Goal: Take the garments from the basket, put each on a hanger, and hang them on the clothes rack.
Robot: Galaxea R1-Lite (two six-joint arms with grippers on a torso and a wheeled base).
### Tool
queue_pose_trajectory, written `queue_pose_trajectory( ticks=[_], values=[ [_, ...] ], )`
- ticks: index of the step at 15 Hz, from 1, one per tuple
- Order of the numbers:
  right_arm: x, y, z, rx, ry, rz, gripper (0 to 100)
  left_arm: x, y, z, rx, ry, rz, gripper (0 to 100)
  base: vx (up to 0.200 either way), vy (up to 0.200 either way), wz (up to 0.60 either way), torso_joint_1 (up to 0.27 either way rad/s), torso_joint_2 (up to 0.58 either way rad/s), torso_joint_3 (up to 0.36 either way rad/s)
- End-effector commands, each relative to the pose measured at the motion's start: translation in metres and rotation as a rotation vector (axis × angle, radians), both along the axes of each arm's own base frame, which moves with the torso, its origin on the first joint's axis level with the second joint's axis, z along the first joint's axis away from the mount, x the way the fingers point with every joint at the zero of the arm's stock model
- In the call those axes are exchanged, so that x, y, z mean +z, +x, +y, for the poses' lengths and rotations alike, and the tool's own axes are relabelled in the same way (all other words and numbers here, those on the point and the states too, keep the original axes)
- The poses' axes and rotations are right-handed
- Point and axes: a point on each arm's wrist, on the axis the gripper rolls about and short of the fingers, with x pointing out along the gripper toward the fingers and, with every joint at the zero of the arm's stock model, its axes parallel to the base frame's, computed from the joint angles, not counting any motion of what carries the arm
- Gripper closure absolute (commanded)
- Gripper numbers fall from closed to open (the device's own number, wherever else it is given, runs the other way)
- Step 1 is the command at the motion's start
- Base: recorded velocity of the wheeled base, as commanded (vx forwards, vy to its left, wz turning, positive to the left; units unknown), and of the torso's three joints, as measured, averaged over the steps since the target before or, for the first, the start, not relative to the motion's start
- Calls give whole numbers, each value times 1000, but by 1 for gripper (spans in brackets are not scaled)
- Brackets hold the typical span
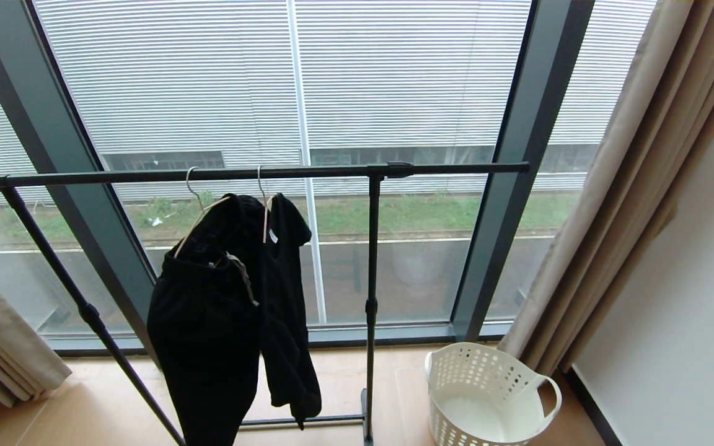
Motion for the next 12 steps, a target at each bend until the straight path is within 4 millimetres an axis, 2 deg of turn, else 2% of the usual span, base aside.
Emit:
queue_pose_trajectory(
  ticks=[1, 4, 6, 8, 9, 11, 12],
  values=[
    [-1, -2, 0, 9, 23, -29, 0, 1, 0, -1, -94, -40, -5, 0, 0, 0, 0, 0, 0, 0],
    [-2, -3, 1, 76, 38, 5, 0, 2, -1, 1, -218, -79, -10, 0, 0, 0, 0, 0, 0, 0],
    [-2, -3, 2, 163, 41, 3, 0, 1, -1, 2, -241, -80, -6, 0, 0, 0, 0, 0, 0, 0],
    [-2, -3, 1, 147, 41, -5, 0, 0, -1, 3, -154, -62, -12, 0, 0, 0, 0, 0, 0, 0],
    [-2, -3, 1, 112, 37, -8, 0, -2, -4, 3, -78, -43, -41, 0, 0, 0, 0, 0, 0, 0],
    [-3, -4, 2, 13, 30, -24, 0, -4, -8, 3, -34, 0, -90, 0, 0, 0, 0, 0, 0, 0],
    [-4, -9, 3, -35, 25, -93, 0, -4, -8, 4, 8, -27, -92, 0, 0, 0, 0, 0, 0, 0]
  ],
)
